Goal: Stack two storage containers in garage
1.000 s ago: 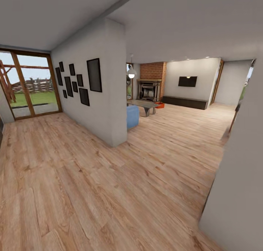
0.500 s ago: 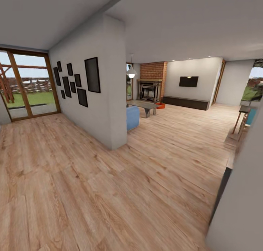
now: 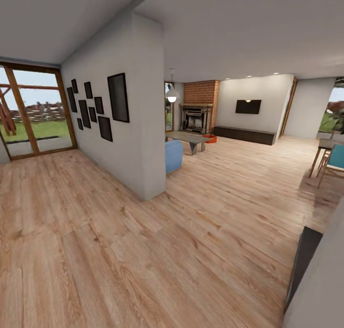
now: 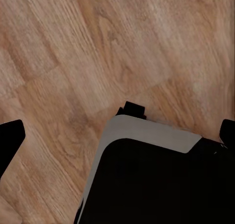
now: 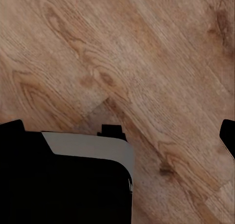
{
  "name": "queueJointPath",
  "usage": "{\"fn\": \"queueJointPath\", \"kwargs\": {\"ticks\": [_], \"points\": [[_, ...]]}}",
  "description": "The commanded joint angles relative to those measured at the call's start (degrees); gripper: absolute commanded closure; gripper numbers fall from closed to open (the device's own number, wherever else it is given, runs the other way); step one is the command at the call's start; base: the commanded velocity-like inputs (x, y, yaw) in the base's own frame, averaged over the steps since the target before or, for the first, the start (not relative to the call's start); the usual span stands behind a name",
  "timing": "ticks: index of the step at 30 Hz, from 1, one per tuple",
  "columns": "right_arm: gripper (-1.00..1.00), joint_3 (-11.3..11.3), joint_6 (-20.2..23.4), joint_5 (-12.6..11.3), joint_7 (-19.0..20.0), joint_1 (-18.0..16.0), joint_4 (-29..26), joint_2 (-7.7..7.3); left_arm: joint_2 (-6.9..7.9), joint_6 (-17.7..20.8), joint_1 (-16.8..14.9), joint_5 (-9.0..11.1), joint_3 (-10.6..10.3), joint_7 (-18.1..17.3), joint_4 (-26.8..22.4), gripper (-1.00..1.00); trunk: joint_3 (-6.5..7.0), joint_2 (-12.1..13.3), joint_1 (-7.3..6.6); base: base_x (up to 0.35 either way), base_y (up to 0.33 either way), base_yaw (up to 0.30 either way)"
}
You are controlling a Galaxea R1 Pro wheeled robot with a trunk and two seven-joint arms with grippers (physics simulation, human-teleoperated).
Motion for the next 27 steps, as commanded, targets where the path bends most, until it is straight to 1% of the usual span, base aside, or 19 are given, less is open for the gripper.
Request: {"fn": "queueJointPath", "kwargs": {"ticks": [1, 24, 27], "points": [[-1.00, 0.1, -0.3, 0.4, -0.3, -0.1, 0.2, 0.00, -0.03, -0.2, 0.0, 0.2, 0.2, 0.1, 0.0, -1.00, -0.07, 0.0, 0.04, 0.321, 0.000, 0.000], [-1.00, 0.2, -0.3, 0.6, -0.2, -0.1, 0.2, -0.09, -0.08, -0.3, -0.1, 0.2, 0.2, 0.1, 0.0, -1.00, -0.07, 0.0, 0.04, 0.321, 0.000, 0.000], [-1.00, 0.2, -0.3, 0.6, -0.2, -0.1, 0.2, -0.03, -0.08, -0.3, 0.0, 0.2, 0.2, 0.1, 0.0, -1.00, -0.07, 0.0, 0.04, 0.321, 0.000, -0.080]]}}
